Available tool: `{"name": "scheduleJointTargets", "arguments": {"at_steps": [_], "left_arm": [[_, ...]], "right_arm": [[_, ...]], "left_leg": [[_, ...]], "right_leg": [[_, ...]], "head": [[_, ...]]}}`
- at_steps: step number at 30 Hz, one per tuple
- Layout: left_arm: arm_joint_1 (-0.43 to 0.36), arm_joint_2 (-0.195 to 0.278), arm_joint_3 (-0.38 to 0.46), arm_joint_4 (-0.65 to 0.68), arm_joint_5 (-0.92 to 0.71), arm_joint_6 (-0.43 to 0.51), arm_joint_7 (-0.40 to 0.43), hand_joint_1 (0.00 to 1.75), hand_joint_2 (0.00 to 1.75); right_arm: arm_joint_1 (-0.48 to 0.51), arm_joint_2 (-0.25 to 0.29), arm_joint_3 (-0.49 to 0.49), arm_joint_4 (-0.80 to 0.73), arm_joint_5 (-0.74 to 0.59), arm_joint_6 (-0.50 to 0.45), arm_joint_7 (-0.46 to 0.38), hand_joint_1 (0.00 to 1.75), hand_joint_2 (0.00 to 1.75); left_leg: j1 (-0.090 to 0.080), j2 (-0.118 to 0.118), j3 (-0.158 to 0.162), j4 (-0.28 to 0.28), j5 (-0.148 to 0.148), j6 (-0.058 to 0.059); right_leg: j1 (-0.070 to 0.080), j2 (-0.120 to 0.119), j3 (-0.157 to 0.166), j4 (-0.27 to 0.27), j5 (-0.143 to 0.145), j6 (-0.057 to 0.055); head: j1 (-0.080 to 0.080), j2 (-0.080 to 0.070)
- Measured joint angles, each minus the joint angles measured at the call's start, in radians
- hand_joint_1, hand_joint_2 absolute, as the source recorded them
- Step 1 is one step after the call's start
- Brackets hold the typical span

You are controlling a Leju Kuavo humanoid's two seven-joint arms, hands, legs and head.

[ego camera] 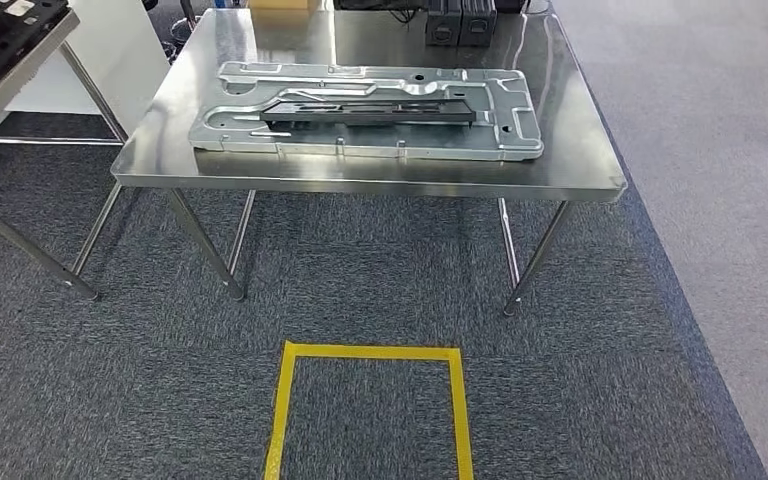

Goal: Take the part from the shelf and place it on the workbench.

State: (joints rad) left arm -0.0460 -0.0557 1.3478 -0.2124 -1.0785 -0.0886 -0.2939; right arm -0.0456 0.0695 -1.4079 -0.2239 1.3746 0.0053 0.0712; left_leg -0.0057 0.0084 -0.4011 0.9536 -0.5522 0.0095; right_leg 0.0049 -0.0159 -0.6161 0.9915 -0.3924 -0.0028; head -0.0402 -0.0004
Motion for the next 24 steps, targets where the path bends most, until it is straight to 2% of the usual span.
{"name": "scheduleJointTargets", "arguments": {"at_steps": [2,3,4,5,6,7,8,9,10,11,12,13,14,15,17,18,19,20,22,23,24], "left_arm": [[-0.002,0.000,0.001,0.000,0.000,0.002,0.000,0.00,0.00],[-0.003,-0.001,0.002,0.000,0.000,0.001,0.001,0.00,0.00],[-0.006,-0.001,0.003,0.000,0.000,-0.001,0.001,0.00,0.00],[-0.009,-0.002,0.004,0.000,0.000,-0.003,0.002,0.00,0.00],[-0.012,-0.002,0.004,0.000,0.000,-0.005,0.003,0.00,0.00],[-0.014,-0.003,0.004,0.000,0.000,-0.007,0.003,0.00,0.00],[-0.015,-0.003,0.005,0.000,0.001,-0.009,0.004,0.00,0.00],[-0.016,-0.004,0.005,0.000,0.001,-0.010,0.005,0.00,0.00],[-0.018,-0.005,0.006,0.000,0.001,-0.010,0.005,0.00,0.00],[-0.019,-0.007,0.006,0.000,0.002,-0.010,0.006,0.00,0.00],[-0.020,-0.009,0.006,0.000,0.002,-0.010,0.006,0.00,0.00],[-0.021,-0.012,0.006,0.000,0.002,-0.009,0.005,0.00,0.00],[-0.021,-0.014,0.006,0.000,0.001,-0.008,0.005,0.00,0.00],[-0.021,-0.016,0.006,0.000,-0.001,-0.008,0.004,0.00,0.00],[-0.021,-0.020,0.006,0.000,-0.007,-0.007,0.004,0.00,0.00],[-0.020,-0.021,0.006,0.000,-0.010,-0.008,0.004,0.00,0.00],[-0.019,-0.022,0.006,0.000,-0.013,-0.009,0.004,0.00,0.00],[-0.018,-0.023,0.006,0.000,-0.014,-0.010,0.004,0.00,0.00],[-0.017,-0.025,0.006,0.000,-0.017,-0.013,0.003,0.00,0.00],[-0.017,-0.026,0.005,0.001,-0.019,-0.016,0.001,0.00,0.00],[-0.017,-0.026,0.005,0.001,-0.020,-0.019,0.000,0.00,0.00]], "right_arm": [[0.001,0.000,0.001,0.000,0.000,-0.001,-0.004,0.00,0.00],[0.000,0.000,0.001,0.000,-0.002,-0.001,-0.008,0.00,0.00],[0.000,-0.001,0.001,0.000,-0.003,-0.001,-0.014,0.00,0.00],[0.000,-0.002,0.001,0.000,-0.005,-0.001,-0.018,0.00,0.00],[0.000,-0.003,0.001,0.000,-0.006,0.000,-0.022,0.00,0.00],[-0.001,-0.004,0.001,0.000,-0.005,0.001,-0.026,0.00,0.00],[-0.002,-0.006,0.001,0.000,-0.005,0.002,-0.029,0.00,0.00],[-0.003,-0.009,0.002,0.000,-0.003,0.005,-0.033,0.00,0.00],[-0.003,-0.012,0.003,0.000,-0.001,0.007,-0.037,0.00,0.00],[-0.004,-0.016,0.005,0.000,0.002,0.009,-0.041,0.00,0.00],[-0.005,-0.018,0.006,0.000,0.004,0.012,-0.045,0.00,0.00],[-0.007,-0.021,0.008,0.000,0.006,0.014,-0.050,0.00,0.00],[-0.008,-0.024,0.010,0.000,0.006,0.016,-0.053,0.00,0.00],[-0.009,-0.025,0.011,0.000,0.006,0.018,-0.057,0.00,0.00],[-0.008,-0.026,0.012,0.000,0.002,0.020,-0.062,0.00,0.00],[-0.007,-0.026,0.012,0.000,0.000,0.020,-0.065,0.00,0.00],[-0.007,-0.027,0.012,0.000,-0.002,0.021,-0.067,0.00,0.00],[-0.006,-0.027,0.012,0.000,-0.003,0.022,-0.070,0.00,0.00],[-0.005,-0.028,0.012,0.000,-0.006,0.023,-0.073,0.00,0.00],[-0.004,-0.028,0.012,0.000,-0.008,0.024,-0.075,0.00,0.00],[-0.003,-0.028,0.012,0.000,-0.010,0.024,-0.076,0.00,0.00]], "left_leg": [[-0.001,0.002,-0.004,-0.013,0.011,0.015],[0.000,0.004,-0.012,-0.015,0.022,0.022],[0.001,0.006,-0.024,-0.018,0.036,0.030],[0.002,0.008,-0.038,-0.019,0.051,0.035],[0.001,0.008,-0.055,-0.018,0.064,0.038],[0.000,0.008,-0.073,-0.016,0.078,0.039],[0.000,0.008,-0.092,-0.013,0.091,0.037],[-0.001,0.009,-0.113,-0.008,0.103,0.035],[-0.001,0.009,-0.133,-0.003,0.114,0.033],[0.000,0.009,-0.153,0.005,0.124,0.030],[-0.001,0.008,-0.171,0.014,0.133,0.026],[-0.001,0.007,-0.187,0.023,0.141,0.022],[-0.002,0.007,-0.199,0.032,0.149,0.016],[-0.002,0.006,-0.207,0.037,0.157,0.011],[0.001,0.005,-0.215,0.040,0.171,-0.002],[0.004,0.004,-0.222,0.047,0.163,-0.008],[0.006,0.003,-0.234,0.069,0.135,-0.012],[0.008,0.002,-0.249,0.109,0.089,-0.016],[0.010,0.001,-0.283,0.236,-0.012,-0.020],[0.011,0.001,-0.291,0.294,-0.036,-0.021],[0.011,0.001,-0.287,0.330,-0.036,-0.021]], "right_leg": [[-0.003,-0.001,-0.001,-0.001,0.013,0.012],[-0.005,0.001,-0.006,0.008,0.000,0.017],[-0.006,0.005,-0.015,0.033,-0.035,0.021],[-0.008,0.009,-0.028,0.077,-0.088,0.025],[-0.010,0.011,-0.043,0.138,-0.146,0.029],[-0.012,0.012,-0.056,0.204,-0.189,0.033],[-0.013,0.013,-0.062,0.258,-0.207,0.036],[-0.015,0.013,-0.055,0.287,-0.200,0.039],[-0.018,0.013,-0.032,0.281,-0.175,0.041],[-0.020,0.013,0.010,0.238,-0.146,0.042],[-0.023,0.013,0.068,0.168,-0.131,0.042],[-0.023,0.014,0.129,0.085,-0.132,0.040],[-0.021,0.015,0.175,0.018,-0.142,0.035],[-0.018,0.016,0.200,-0.024,-0.155,0.029],[-0.013,0.014,0.196,-0.042,-0.152,0.011],[-0.013,0.011,0.187,-0.042,-0.142,0.001],[-0.013,0.008,0.175,-0.043,-0.130,-0.009],[-0.013,0.006,0.160,-0.043,-0.117,-0.017],[-0.009,0.004,0.129,-0.042,-0.093,-0.023],[-0.006,0.003,0.112,-0.040,-0.080,-0.024],[-0.004,0.003,0.094,-0.036,-0.068,-0.023]], "head": [[0.000,0.000],[0.000,0.000],[0.000,0.000],[0.000,0.000],[0.000,0.000],[0.000,0.000],[0.000,0.000],[0.000,0.000],[0.000,0.000],[0.000,0.000],[0.000,0.000],[0.000,0.000],[0.000,0.000],[0.000,0.000],[0.000,0.000],[0.000,0.000],[0.000,0.000],[0.000,0.000],[0.000,0.000],[0.000,0.000],[0.000,0.000]]}}
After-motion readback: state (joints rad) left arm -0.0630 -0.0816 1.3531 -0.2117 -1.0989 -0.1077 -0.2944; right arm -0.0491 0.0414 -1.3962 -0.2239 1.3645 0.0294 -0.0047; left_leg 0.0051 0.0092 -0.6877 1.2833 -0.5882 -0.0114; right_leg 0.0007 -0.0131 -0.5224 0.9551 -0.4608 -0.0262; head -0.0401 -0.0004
